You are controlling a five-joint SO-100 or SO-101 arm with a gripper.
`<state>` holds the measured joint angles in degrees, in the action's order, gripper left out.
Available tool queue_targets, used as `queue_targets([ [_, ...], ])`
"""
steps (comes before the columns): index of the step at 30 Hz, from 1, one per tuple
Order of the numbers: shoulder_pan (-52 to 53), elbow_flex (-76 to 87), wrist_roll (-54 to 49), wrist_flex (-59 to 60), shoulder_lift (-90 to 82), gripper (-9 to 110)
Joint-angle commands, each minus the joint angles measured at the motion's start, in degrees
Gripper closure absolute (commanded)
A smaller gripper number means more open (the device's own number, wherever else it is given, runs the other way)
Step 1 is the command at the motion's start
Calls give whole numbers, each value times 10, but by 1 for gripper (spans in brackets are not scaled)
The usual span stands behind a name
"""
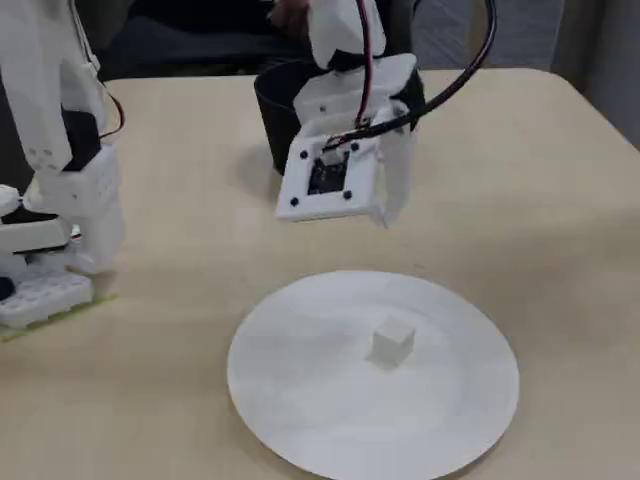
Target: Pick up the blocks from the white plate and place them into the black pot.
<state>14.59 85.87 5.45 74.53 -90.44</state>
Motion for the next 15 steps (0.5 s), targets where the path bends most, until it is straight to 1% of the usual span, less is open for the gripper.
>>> queue_targets([
  [1,19,-29,13,18,18,104],
  [12,89,-29,7,-11,85,103],
  [14,94,-29,-8,-8,81,91],
  [15,95,-29,-11,-3,79,83],
])
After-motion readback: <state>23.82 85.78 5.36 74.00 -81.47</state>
